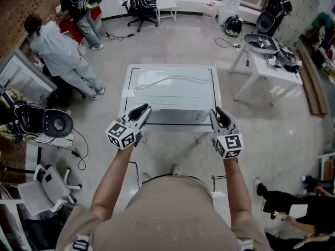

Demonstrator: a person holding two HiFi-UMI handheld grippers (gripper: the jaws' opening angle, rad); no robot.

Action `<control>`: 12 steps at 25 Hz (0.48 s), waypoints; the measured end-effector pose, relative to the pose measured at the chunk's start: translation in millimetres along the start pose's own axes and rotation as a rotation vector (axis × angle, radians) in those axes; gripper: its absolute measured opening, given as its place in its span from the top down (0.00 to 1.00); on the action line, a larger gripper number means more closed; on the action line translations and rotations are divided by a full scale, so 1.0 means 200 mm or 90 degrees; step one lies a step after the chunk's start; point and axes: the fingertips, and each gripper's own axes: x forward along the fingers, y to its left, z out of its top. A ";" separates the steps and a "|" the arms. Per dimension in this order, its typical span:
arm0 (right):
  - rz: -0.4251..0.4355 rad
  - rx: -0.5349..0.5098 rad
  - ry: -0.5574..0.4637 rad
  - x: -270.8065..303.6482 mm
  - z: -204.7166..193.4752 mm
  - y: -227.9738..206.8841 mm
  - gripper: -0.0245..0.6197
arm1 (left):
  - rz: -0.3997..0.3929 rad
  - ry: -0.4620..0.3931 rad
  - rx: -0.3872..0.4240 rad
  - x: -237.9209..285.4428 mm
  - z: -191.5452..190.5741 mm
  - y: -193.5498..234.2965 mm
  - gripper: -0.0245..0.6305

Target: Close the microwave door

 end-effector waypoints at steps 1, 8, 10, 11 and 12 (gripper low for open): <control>0.000 -0.002 0.001 0.00 0.00 0.00 0.83 | 0.000 0.000 0.000 0.00 0.00 0.00 0.88; -0.005 -0.010 0.020 -0.03 -0.07 -0.02 0.83 | -0.002 0.008 -0.001 0.00 -0.02 -0.02 0.88; -0.008 -0.007 0.023 -0.05 -0.08 -0.03 0.83 | -0.002 0.010 -0.002 0.00 -0.03 -0.03 0.88; -0.010 -0.006 0.024 -0.05 -0.08 -0.04 0.83 | -0.002 0.011 -0.003 0.00 -0.03 -0.03 0.88; -0.011 -0.006 0.025 -0.06 -0.09 -0.04 0.83 | -0.001 0.011 -0.004 0.01 -0.04 -0.03 0.88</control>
